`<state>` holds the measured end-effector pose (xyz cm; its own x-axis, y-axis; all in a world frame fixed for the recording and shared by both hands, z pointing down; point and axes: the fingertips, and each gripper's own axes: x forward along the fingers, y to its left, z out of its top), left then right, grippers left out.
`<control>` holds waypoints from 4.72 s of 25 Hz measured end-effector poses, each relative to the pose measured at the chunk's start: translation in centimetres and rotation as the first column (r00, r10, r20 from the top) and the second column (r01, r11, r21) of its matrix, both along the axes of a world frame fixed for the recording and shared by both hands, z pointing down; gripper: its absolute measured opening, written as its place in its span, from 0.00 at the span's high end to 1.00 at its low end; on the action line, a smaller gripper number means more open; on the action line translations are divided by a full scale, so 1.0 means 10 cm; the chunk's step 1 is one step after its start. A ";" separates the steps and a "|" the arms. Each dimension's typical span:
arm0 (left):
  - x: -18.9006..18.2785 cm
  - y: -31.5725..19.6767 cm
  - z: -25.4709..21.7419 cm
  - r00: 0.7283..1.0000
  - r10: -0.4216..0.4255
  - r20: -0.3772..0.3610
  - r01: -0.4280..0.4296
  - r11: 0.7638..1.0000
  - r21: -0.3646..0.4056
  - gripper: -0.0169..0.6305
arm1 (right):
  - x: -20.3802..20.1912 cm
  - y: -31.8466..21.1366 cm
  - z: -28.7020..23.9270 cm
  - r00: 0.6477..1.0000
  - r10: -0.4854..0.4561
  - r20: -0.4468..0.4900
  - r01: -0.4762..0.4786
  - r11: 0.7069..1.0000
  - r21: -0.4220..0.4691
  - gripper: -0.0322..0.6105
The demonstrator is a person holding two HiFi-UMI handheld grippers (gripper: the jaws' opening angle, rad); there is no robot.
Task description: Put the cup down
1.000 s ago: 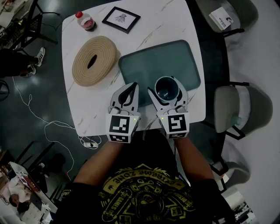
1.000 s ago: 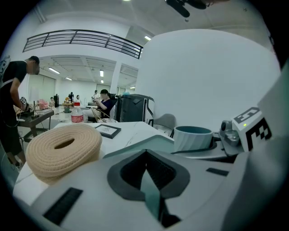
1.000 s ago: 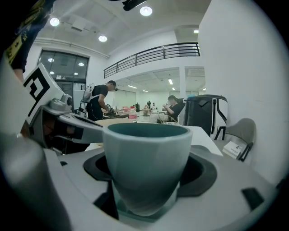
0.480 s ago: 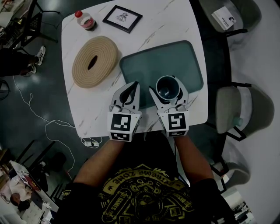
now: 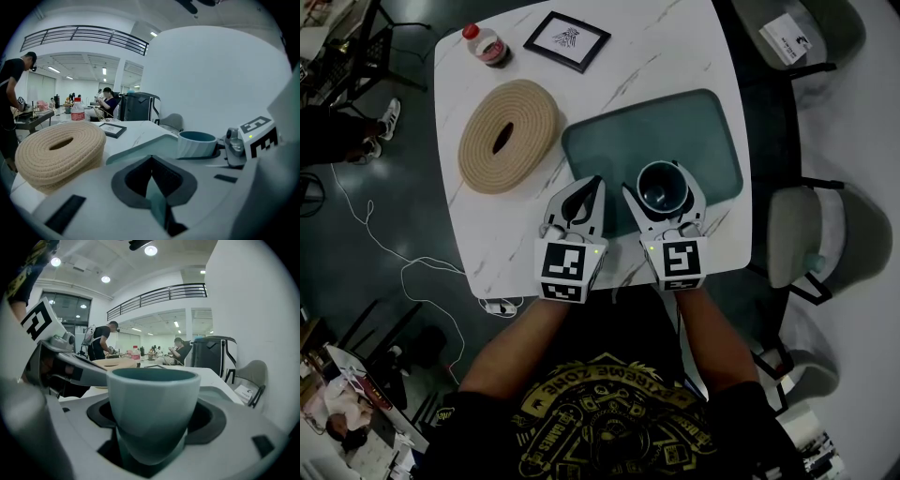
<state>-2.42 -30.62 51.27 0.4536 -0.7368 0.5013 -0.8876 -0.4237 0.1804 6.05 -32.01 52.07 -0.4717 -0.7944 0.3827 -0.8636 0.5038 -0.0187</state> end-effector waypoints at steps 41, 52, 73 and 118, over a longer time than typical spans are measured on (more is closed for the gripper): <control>0.12 0.14 -0.32 0.996 -0.053 -0.067 0.056 0.997 0.051 0.96 | 0.08 0.35 -0.08 0.997 -0.078 -0.029 0.077 0.996 -0.047 0.27; -0.02 0.23 -0.56 0.986 -0.066 -0.151 0.080 0.993 0.091 0.96 | 0.22 0.48 -0.51 1.000 -0.002 -0.012 0.002 1.000 -0.017 0.27; 0.19 1.03 -1.45 0.969 -0.113 -0.220 0.159 0.966 0.204 0.96 | 0.24 1.37 -1.49 0.982 -0.183 0.035 0.180 0.979 0.093 0.60; -0.18 3.35 -1.84 0.956 -0.258 -0.139 0.285 0.929 0.237 0.96 | 0.02 3.48 -1.92 0.915 -0.403 0.014 0.401 0.913 0.071 0.94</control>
<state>-4.27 2.90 32.90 0.2581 -0.9346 0.2445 -0.9571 -0.2129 0.1967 6.21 2.81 32.88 -0.7661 -0.5582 0.3186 -0.5875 0.8092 0.0051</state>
